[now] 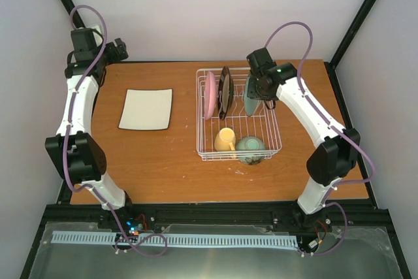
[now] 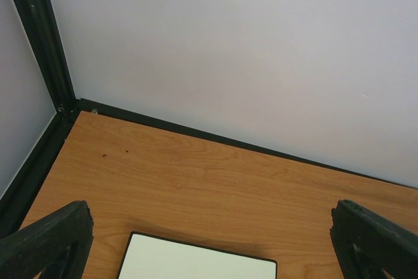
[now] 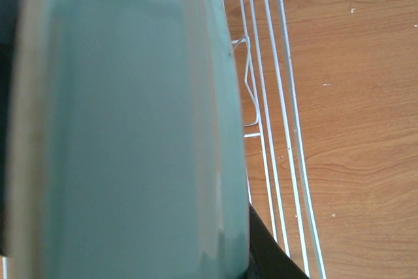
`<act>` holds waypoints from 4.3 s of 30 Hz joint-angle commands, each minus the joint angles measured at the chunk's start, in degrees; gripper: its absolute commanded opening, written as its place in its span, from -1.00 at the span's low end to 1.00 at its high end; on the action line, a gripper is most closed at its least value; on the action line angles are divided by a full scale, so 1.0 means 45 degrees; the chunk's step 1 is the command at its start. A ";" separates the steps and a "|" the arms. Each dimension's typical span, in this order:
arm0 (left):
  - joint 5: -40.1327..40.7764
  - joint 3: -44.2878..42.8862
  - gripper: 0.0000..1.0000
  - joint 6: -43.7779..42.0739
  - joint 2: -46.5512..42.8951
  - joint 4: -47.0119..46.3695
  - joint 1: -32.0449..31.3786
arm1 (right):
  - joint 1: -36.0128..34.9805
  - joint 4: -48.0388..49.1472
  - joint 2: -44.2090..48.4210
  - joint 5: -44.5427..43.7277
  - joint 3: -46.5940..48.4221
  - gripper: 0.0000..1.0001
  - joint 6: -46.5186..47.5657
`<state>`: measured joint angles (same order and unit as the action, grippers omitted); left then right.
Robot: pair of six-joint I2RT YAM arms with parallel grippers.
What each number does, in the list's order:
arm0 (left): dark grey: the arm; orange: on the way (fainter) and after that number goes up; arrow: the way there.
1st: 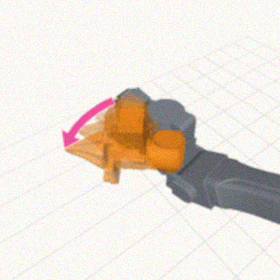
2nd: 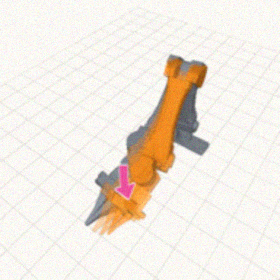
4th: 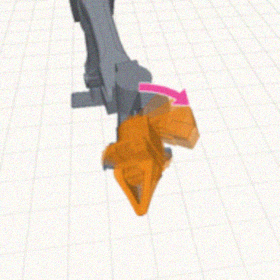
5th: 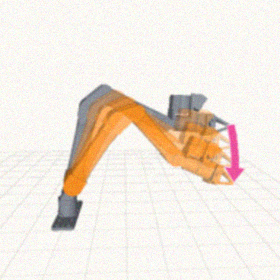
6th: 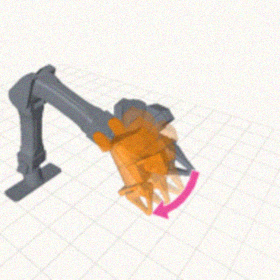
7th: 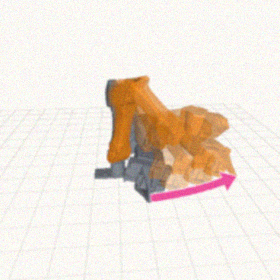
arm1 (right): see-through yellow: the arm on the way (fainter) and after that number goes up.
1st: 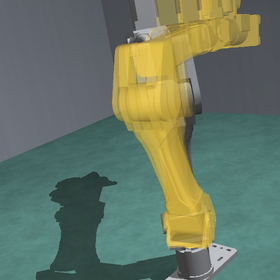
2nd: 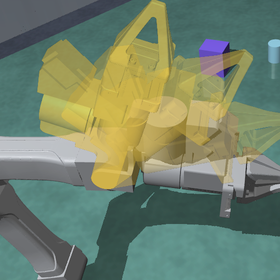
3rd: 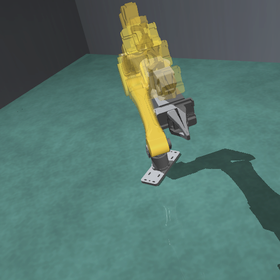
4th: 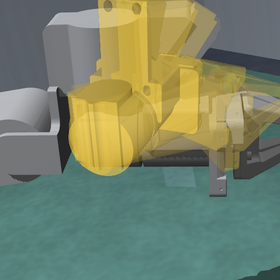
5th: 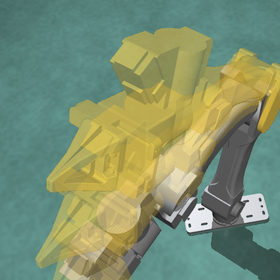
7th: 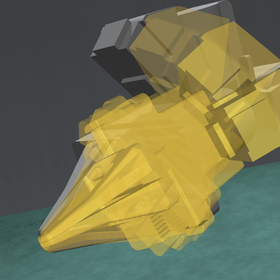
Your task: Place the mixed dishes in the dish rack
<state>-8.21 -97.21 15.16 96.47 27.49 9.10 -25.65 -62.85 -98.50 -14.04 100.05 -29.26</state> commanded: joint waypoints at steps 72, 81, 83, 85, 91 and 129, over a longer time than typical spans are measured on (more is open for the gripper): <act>-0.3366 0.1657 1.00 0.1437 0.0123 -0.0978 0.1370 | 0.0290 0.2519 -0.0757 -0.0040 0.0183 0.02 0.0993; -0.7288 0.3743 0.94 0.1922 0.0384 -0.2263 0.3122 | 0.0415 0.4248 0.1360 -0.1397 -0.1419 0.05 0.0747; -0.7404 0.3596 0.86 0.1213 0.0675 -0.1709 0.3120 | 0.0525 0.4727 0.1757 -0.1363 -0.1864 0.07 0.0723; -0.7340 0.3459 0.67 0.0575 0.0944 -0.0911 0.3126 | 0.0698 0.4907 0.1866 -0.1104 -0.2037 0.07 0.0698; -0.6598 0.3158 -0.11 -0.1056 0.1713 0.0929 0.3153 | 0.0908 0.5178 0.1657 -0.0521 -0.2016 0.07 0.0761; -0.6366 0.2249 -0.13 -0.3835 0.5881 0.2866 0.3763 | 0.1498 0.5782 0.1264 0.0962 -0.2110 0.07 0.0940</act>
<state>-34.98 -84.73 -0.40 121.14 40.32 25.71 -19.46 -37.76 -92.42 -9.76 91.37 -24.86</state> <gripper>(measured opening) 0.439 0.536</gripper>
